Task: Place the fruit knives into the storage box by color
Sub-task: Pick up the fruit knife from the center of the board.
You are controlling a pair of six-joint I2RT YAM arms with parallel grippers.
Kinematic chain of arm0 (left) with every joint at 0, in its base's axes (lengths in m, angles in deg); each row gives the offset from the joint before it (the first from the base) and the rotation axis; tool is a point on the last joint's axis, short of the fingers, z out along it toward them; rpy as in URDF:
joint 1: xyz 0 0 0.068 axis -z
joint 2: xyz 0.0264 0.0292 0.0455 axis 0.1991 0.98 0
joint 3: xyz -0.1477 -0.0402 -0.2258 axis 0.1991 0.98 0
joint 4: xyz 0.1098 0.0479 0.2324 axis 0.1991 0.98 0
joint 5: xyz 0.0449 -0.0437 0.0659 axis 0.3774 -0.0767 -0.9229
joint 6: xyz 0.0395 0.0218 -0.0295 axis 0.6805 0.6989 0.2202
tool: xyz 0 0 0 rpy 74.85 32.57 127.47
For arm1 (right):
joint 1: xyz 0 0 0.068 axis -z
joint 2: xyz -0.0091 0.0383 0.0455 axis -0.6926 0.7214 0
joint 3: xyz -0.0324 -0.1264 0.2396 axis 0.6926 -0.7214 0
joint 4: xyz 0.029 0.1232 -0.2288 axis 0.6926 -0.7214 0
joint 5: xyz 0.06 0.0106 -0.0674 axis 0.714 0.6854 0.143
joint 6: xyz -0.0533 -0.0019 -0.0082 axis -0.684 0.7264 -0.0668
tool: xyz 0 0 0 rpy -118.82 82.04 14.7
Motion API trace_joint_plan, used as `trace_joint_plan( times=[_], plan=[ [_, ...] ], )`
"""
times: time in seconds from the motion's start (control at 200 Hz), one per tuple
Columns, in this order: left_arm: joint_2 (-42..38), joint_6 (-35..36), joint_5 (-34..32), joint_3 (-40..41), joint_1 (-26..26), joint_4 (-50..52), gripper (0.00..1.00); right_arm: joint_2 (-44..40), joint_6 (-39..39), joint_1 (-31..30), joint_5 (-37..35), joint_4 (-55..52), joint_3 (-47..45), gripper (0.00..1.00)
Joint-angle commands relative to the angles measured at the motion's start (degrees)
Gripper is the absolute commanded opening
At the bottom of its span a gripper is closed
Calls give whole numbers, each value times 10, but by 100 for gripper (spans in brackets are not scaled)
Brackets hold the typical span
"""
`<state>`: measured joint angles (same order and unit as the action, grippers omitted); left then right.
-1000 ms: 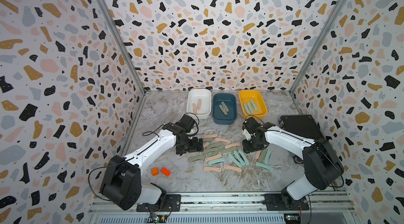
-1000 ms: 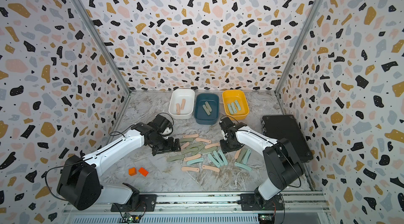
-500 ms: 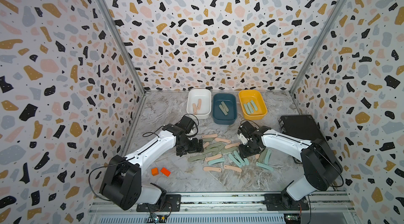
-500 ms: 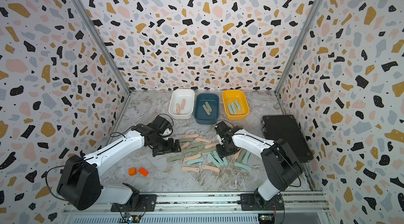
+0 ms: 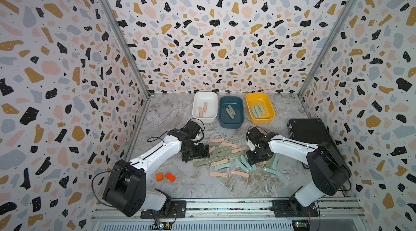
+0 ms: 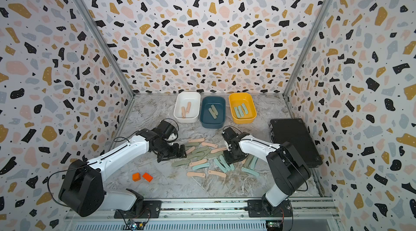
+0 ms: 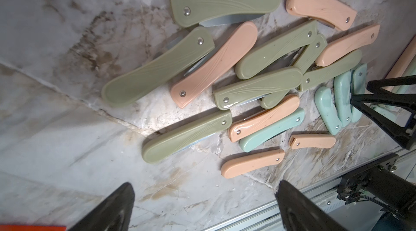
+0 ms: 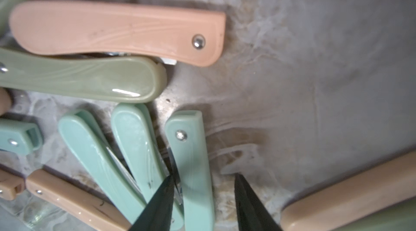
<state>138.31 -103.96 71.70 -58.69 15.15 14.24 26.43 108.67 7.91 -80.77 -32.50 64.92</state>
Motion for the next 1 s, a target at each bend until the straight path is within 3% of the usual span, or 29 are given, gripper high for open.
trace_joint_plan(
  times=[0.0,0.14,0.536,0.991],
  plan=[
    [5,0,7,-2,-5,2,99,6,-2,-1,-33,-10,-4,46],
    [5,2,5,-6,-4,2,99,10,1,0,-63,-17,-5,41],
    [7,5,4,-8,-5,6,99,27,32,0,-52,0,-8,39],
    [-13,4,5,5,-5,0,99,39,84,0,-78,16,-16,30]
  ],
)
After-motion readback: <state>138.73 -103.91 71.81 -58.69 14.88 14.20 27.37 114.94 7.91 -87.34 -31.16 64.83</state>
